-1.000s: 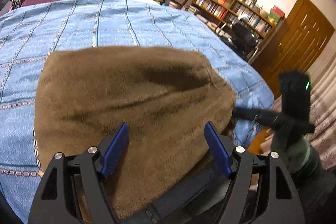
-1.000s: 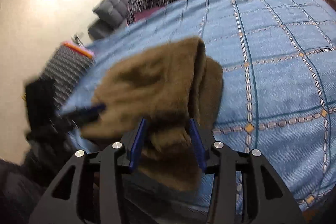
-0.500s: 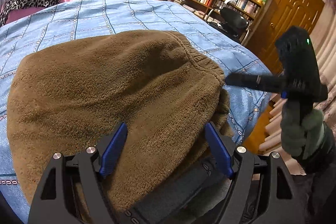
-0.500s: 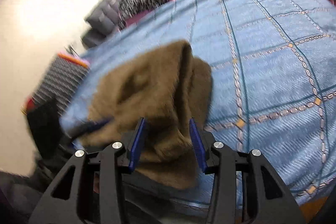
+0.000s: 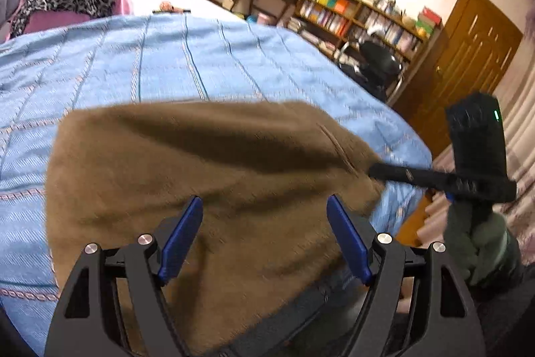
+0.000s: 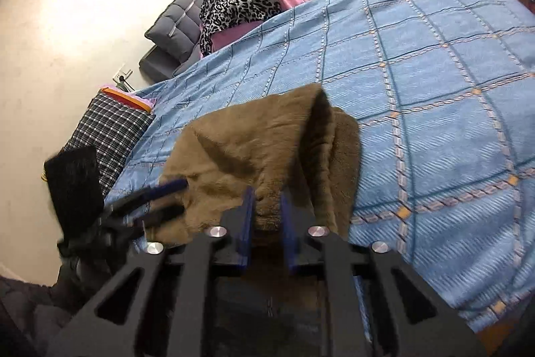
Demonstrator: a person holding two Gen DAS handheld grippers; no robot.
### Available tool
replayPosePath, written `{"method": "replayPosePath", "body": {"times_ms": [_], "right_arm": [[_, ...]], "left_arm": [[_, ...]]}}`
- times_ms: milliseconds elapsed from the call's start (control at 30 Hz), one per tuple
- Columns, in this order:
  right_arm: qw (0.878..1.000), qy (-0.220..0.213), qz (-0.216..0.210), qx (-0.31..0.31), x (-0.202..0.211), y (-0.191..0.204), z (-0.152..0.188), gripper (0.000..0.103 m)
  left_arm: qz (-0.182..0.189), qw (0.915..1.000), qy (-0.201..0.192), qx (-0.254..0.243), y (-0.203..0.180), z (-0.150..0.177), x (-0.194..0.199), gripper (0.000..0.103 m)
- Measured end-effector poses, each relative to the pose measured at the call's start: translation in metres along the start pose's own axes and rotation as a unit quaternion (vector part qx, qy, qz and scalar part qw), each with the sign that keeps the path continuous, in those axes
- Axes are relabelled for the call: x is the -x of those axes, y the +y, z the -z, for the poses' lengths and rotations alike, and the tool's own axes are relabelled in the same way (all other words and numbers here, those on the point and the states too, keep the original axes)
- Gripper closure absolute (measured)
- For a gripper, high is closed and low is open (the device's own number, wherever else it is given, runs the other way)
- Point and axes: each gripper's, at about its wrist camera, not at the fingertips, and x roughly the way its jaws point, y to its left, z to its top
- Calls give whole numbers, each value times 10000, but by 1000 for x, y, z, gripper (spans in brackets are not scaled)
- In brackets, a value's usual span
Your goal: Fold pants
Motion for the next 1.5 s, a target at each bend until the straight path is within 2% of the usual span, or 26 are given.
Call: {"method": "replayPosePath", "body": {"times_ms": [100, 200, 267, 333, 500, 567, 700, 800, 933, 1033, 1267, 1333, 1500], "right_arm": [[9996, 205, 186, 56, -5, -2, 10, 88], [9983, 318, 486, -13, -22, -13, 22, 88], [9980, 300, 500, -244, -28, -23, 26, 87], [9982, 163, 533, -207, -26, -22, 22, 85], [9954, -422, 807, 297, -9, 1, -1, 69], [9947, -671, 685, 380, -6, 10, -14, 56], [9946, -774, 308, 624, -22, 28, -34, 56], [9958, -572, -23, 713, -50, 33, -43, 56], [9977, -239, 291, 570, -86, 11, -48, 57], [9968, -91, 644, 469, -104, -8, -42, 72], [9900, -489, 975, 890, -116, -14, -14, 73], [9887, -609, 940, 993, -116, -16, -9, 73], [9900, -580, 835, 974, -105, -14, -12, 72]], "left_arm": [[26, 10000, 48, -64, -3, -3, -8, 27], [102, 9990, 391, -191, -11, 9, -32, 27], [-21, 9978, 519, -418, -18, 20, -44, 27], [-258, 9961, 403, -746, -25, 31, -48, 26], [-209, 9981, 268, -505, -23, 33, -46, 24], [-196, 9980, 273, -528, -26, 34, -47, 23], [-237, 9972, 287, -641, -29, 36, -48, 22], [-189, 9977, 278, -580, -26, 34, -47, 22], [-179, 9977, 265, -603, -26, 35, -47, 22], [-121, 9977, 265, -618, -26, 37, -48, 21], [-198, 9957, 252, -871, -29, 45, -62, 17], [-205, 9955, 279, -878, -30, 44, -62, 17], [-197, 9973, 213, -676, -27, 32, -45, 17]]}}
